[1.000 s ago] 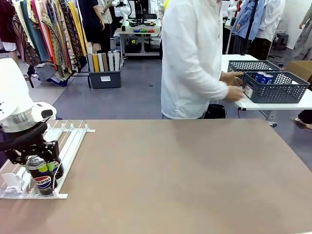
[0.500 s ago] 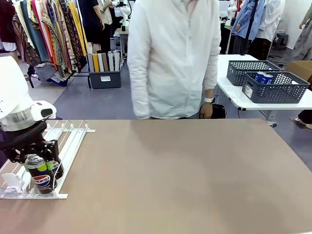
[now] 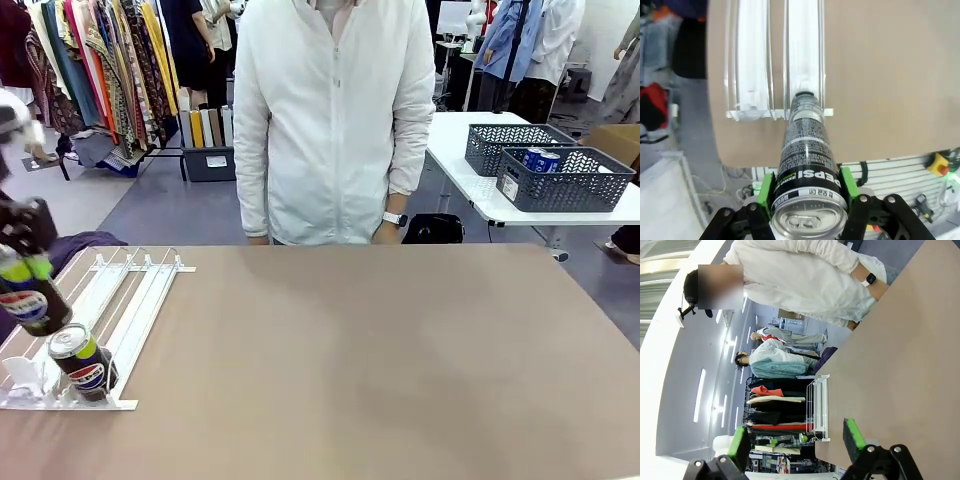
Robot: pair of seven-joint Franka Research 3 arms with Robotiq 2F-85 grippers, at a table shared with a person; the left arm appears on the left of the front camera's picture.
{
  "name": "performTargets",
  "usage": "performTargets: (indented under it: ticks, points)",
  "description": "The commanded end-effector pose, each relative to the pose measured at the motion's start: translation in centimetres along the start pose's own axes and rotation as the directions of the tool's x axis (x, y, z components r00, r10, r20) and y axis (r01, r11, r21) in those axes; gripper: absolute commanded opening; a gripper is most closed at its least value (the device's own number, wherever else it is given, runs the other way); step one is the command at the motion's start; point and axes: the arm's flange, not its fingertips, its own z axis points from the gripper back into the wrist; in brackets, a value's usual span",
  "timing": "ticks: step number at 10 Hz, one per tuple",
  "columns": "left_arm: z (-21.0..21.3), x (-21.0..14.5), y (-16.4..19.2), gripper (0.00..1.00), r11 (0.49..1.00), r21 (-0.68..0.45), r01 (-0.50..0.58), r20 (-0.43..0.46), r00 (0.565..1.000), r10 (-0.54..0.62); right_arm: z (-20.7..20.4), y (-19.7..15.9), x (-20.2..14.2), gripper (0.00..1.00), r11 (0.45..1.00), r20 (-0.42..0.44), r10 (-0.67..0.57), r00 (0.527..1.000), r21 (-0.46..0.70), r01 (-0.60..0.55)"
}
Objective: Retrieve and store the cans from the dispenser.
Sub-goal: Pick up one can from the Automatic Can Dispenser and place it in the middle of the table.
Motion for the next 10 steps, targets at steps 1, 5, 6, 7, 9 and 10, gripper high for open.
performTargets:
  ticks: [1, 5, 6, 7, 9, 10]
  points:
    - [2.3, -0.6, 0.8, 0.00, 0.999, -0.047, 0.011, 0.054, 0.999, -0.008, -0.1, 0.3, 0.2, 1.00, 1.000, 0.011, 0.015, 1.000, 0.024, -0.015]
    - [2.8, -0.1, 2.9, 0.00, 0.982, -0.190, -0.010, 0.062, 0.998, 0.022, -0.1, 0.3, 0.2, 1.00, 1.000, 0.011, 0.015, 1.000, 0.024, -0.015]
    - [4.1, -1.3, 2.0, 0.00, 0.994, -0.101, -0.032, 0.081, 0.996, 0.040, -0.1, 0.3, 0.2, 1.00, 1.000, 0.011, 0.015, 1.000, 0.024, -0.015]
    - [4.1, -1.3, 2.0, 0.00, 0.994, -0.101, -0.032, 0.081, 0.996, 0.040, -0.1, 0.3, 0.2, 1.00, 1.000, 0.011, 0.015, 1.000, 0.024, -0.015]
    - [4.1, -1.3, 2.0, 0.00, 0.994, -0.101, -0.032, 0.081, 0.996, 0.040, -0.1, 0.3, 0.2, 1.00, 1.000, 0.011, 0.015, 1.000, 0.024, -0.015]
    - [3.3, -1.0, 2.1, 0.00, 0.993, -0.116, -0.031, 0.065, 0.997, 0.039, -0.1, 0.3, 0.2, 1.00, 1.000, 0.011, 0.015, 1.000, 0.024, -0.015]
